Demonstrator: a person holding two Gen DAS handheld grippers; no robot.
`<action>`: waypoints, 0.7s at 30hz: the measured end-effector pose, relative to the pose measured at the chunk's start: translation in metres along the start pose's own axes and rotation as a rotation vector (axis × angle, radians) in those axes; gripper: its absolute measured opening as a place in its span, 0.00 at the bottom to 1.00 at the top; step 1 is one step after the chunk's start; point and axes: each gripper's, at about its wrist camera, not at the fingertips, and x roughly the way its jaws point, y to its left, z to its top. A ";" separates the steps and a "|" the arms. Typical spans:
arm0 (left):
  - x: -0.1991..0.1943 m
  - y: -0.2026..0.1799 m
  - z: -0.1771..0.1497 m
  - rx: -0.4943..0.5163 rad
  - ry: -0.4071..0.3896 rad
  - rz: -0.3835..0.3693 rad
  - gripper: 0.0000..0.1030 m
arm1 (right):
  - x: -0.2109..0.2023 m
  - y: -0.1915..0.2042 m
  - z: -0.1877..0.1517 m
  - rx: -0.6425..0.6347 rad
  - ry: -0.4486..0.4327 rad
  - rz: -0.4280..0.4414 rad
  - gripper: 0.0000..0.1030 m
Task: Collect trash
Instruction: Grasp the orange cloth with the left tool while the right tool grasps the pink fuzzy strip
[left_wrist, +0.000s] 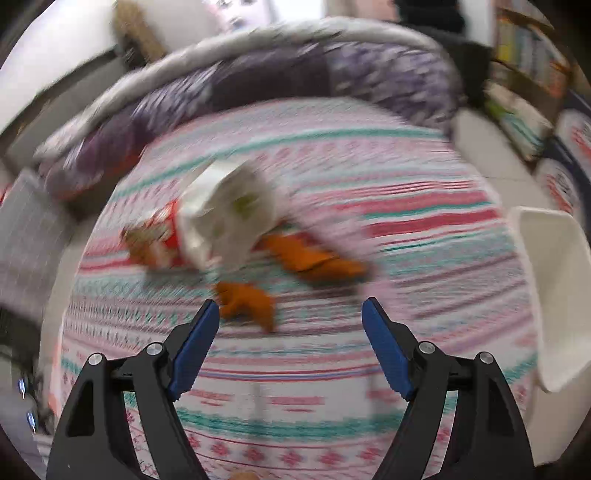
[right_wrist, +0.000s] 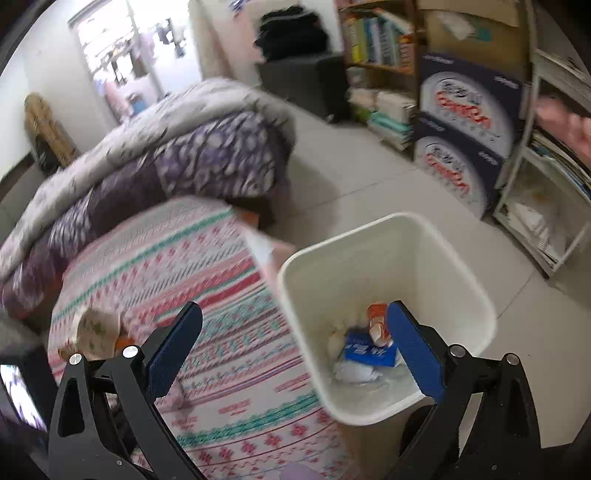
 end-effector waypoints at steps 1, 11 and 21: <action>0.008 0.013 0.001 -0.042 0.020 -0.015 0.75 | 0.003 0.006 -0.002 -0.016 0.013 0.004 0.93; 0.053 0.067 0.001 -0.225 0.130 -0.111 0.67 | 0.040 0.069 -0.029 -0.230 0.149 0.060 0.93; 0.052 0.054 0.002 -0.134 0.086 -0.116 0.46 | 0.066 0.104 -0.050 -0.336 0.251 0.114 0.83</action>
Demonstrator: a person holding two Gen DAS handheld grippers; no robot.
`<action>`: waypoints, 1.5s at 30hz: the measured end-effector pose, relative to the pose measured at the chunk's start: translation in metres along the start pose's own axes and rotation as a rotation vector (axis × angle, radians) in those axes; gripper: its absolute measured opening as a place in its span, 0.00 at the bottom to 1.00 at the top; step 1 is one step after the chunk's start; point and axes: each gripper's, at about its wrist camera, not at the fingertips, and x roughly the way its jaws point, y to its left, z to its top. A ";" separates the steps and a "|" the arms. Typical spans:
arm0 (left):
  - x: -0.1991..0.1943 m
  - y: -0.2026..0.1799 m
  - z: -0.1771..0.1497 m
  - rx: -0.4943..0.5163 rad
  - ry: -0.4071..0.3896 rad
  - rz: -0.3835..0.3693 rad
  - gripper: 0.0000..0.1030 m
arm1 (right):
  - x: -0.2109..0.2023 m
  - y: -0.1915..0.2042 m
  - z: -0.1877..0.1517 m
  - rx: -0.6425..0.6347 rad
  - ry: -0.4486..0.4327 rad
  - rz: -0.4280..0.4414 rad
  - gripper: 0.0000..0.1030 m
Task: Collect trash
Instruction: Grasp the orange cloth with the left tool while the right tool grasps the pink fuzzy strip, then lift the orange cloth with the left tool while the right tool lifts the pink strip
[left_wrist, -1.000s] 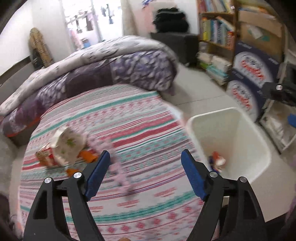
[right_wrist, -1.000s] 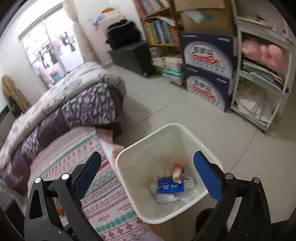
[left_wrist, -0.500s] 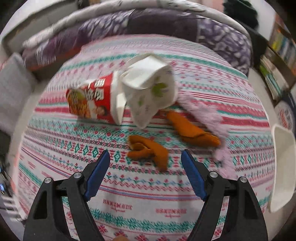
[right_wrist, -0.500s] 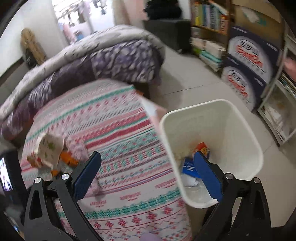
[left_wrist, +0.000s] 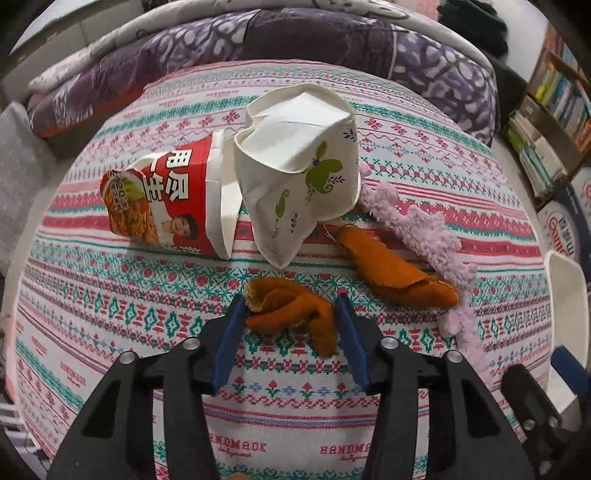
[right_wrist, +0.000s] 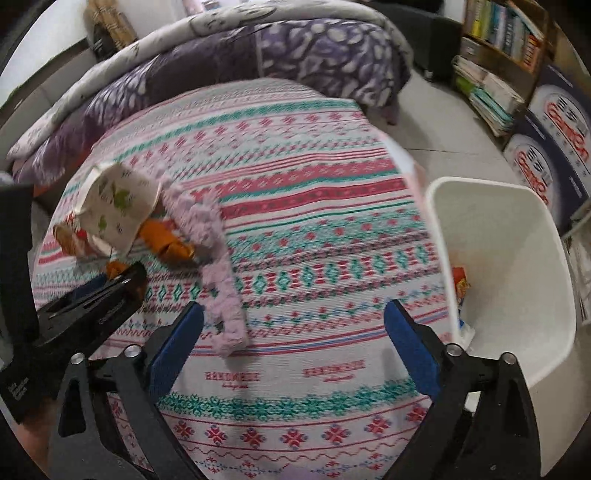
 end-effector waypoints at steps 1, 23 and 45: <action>-0.002 0.001 0.000 0.000 0.000 -0.004 0.44 | 0.003 0.005 -0.001 -0.020 0.004 0.002 0.79; -0.087 0.051 -0.001 -0.050 -0.223 0.003 0.40 | -0.022 0.051 0.006 -0.084 -0.155 0.073 0.23; -0.132 0.048 -0.002 -0.052 -0.406 0.056 0.40 | -0.076 0.053 0.007 -0.106 -0.406 0.062 0.23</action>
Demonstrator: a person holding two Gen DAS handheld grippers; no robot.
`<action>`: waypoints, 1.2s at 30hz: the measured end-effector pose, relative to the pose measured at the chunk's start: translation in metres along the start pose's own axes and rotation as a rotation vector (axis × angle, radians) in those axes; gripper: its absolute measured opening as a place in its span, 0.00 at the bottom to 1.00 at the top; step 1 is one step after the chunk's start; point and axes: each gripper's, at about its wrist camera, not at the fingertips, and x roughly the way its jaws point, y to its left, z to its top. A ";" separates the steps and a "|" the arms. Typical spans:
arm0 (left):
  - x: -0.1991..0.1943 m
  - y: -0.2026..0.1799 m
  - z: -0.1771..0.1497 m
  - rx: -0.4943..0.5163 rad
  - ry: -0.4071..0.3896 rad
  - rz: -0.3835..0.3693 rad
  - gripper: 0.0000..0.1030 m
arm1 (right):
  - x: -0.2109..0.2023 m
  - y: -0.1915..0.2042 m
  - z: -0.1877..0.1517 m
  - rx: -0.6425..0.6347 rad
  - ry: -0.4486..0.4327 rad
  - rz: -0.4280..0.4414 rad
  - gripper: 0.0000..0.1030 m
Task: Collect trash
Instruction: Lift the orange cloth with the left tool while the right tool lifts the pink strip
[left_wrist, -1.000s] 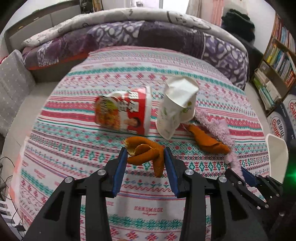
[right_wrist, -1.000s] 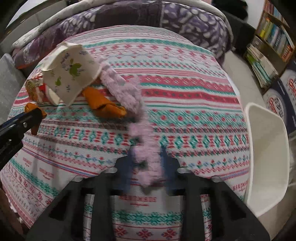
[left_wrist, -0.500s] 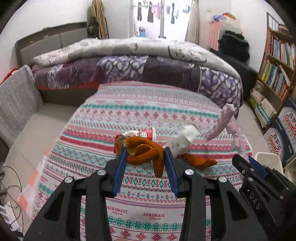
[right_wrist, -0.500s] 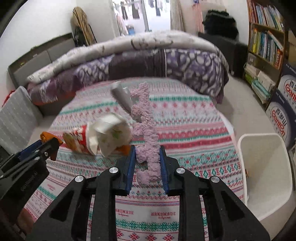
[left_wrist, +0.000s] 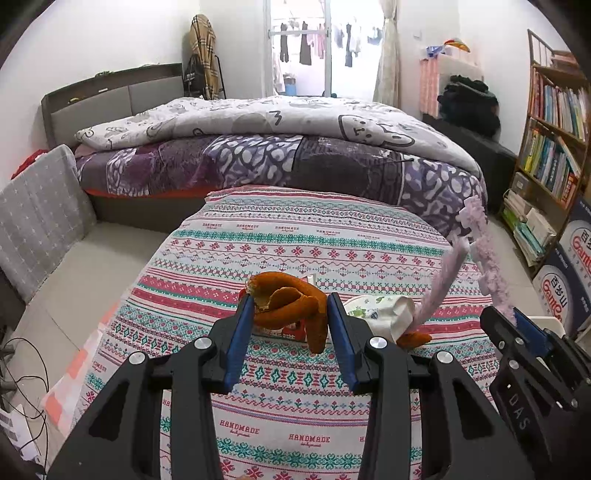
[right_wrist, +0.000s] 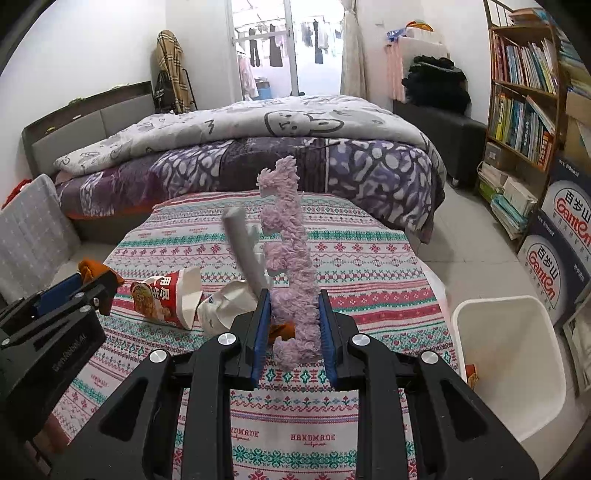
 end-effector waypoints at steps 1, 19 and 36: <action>0.000 0.000 0.000 0.000 0.000 0.000 0.40 | -0.001 0.000 0.000 0.000 -0.002 -0.001 0.23; -0.017 -0.015 0.002 0.025 -0.021 -0.009 0.40 | -0.018 -0.016 0.002 0.032 -0.040 -0.020 0.23; -0.030 -0.056 0.005 0.079 -0.046 -0.050 0.40 | -0.037 -0.051 0.004 0.077 -0.060 -0.066 0.23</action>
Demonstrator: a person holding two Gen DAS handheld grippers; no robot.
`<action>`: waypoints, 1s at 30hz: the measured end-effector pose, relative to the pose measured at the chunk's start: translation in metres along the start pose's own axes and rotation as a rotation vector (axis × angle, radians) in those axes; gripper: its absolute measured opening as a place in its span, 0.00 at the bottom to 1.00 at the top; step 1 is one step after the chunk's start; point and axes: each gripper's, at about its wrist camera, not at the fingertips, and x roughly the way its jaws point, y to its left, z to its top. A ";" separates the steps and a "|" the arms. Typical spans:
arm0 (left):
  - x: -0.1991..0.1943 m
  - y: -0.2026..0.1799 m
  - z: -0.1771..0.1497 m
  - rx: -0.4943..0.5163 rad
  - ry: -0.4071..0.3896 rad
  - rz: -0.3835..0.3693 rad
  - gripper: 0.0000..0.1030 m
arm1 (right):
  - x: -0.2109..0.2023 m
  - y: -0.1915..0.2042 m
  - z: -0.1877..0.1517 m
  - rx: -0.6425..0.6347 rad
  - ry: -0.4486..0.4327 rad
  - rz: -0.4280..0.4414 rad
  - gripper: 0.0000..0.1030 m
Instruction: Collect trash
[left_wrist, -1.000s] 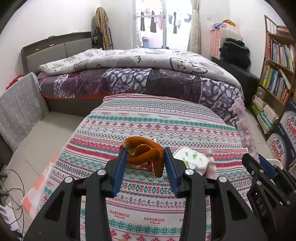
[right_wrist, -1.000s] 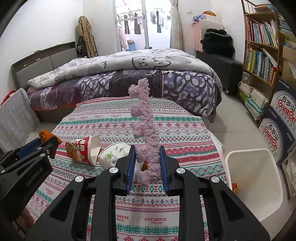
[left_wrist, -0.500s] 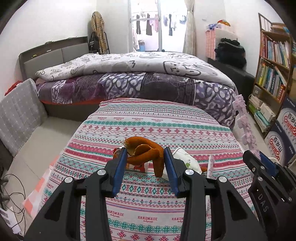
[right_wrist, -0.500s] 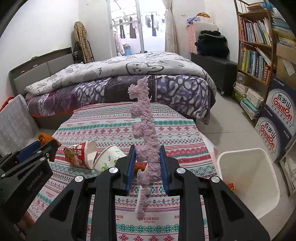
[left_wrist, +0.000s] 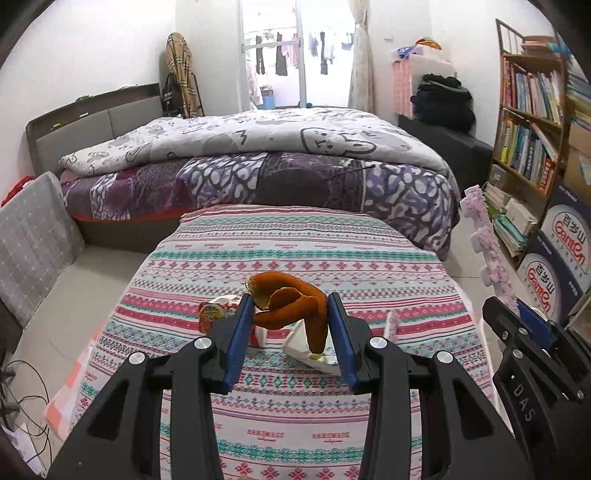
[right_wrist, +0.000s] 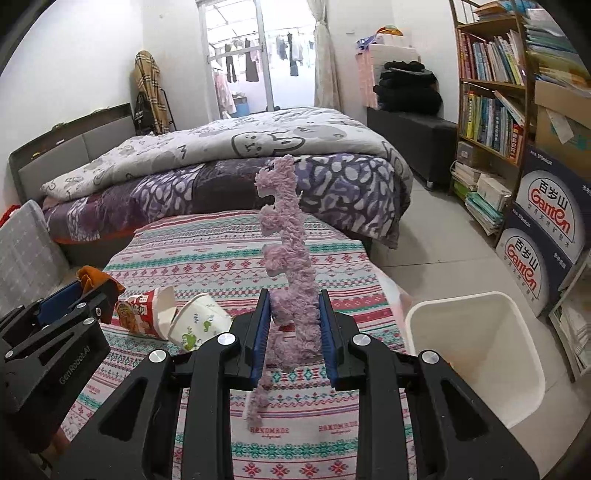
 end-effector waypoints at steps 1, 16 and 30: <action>0.000 -0.003 0.000 0.003 -0.001 -0.004 0.40 | -0.001 -0.003 0.000 0.003 -0.001 -0.004 0.23; -0.009 -0.070 -0.001 0.093 -0.026 -0.084 0.40 | -0.015 -0.076 0.000 0.123 0.014 -0.142 0.24; -0.006 -0.141 -0.010 0.163 0.013 -0.189 0.40 | -0.038 -0.172 -0.006 0.396 0.007 -0.339 0.77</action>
